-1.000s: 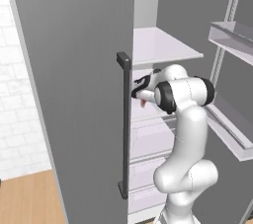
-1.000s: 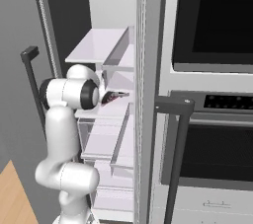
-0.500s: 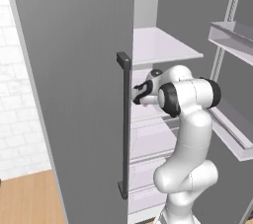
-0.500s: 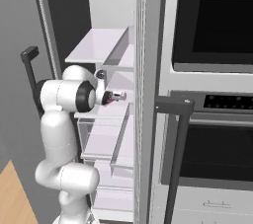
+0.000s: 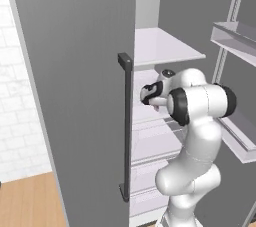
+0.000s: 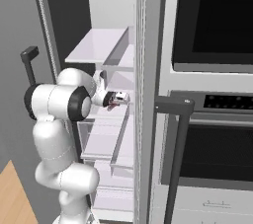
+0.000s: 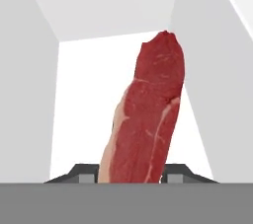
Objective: Place one tomato and one steak in each tupperware on the nearby counter, to pack two identical lunches.
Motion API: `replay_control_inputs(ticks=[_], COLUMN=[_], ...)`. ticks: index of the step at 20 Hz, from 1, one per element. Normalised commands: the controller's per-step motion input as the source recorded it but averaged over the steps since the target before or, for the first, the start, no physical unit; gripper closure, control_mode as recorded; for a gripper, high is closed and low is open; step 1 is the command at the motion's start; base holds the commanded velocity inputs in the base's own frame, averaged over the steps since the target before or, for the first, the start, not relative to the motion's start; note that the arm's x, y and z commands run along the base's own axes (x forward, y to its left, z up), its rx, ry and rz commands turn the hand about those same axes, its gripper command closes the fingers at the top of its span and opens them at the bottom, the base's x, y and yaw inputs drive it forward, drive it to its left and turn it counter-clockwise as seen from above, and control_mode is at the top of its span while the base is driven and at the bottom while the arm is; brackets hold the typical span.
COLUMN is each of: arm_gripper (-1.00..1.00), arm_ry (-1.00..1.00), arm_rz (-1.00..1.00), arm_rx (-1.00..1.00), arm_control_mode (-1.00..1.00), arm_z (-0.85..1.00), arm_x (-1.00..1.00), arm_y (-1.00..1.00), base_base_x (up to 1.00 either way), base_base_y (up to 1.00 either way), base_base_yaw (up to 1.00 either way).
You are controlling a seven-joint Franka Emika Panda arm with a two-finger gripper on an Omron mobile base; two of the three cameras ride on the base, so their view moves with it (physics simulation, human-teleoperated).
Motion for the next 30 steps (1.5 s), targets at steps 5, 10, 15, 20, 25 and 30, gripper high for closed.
replay_control_inputs(ticks=[5,10,15,20,25,30], arm_gripper=[1.00,1.00,1.00,1.00,1.00,1.00], arm_ry=[0.00,0.02,0.00,0.03,0.00,0.00], arm_rz=[-0.01,0.00,0.00,0.00,0.00,0.00], arm_rx=[0.00,0.00,0.00,0.00,0.00,0.00], arm_control_mode=[-1.00,-1.00,-1.00,-1.00,-1.00,-1.00], arm_z=[0.00,0.15,0.83,0.98,0.98,0.87], arm_x=[-1.00,-1.00,-1.00,-1.00,-1.00,-0.83], arm_y=[0.14,0.28,0.07,0.00,0.00,0.00], base_base_x=[0.00,0.00,0.00,0.00,0.00,0.00], base_base_y=[0.00,0.00,0.00,0.00,0.00,0.00], base_base_yaw=[0.00,0.00,0.00,0.00,0.00,0.00])
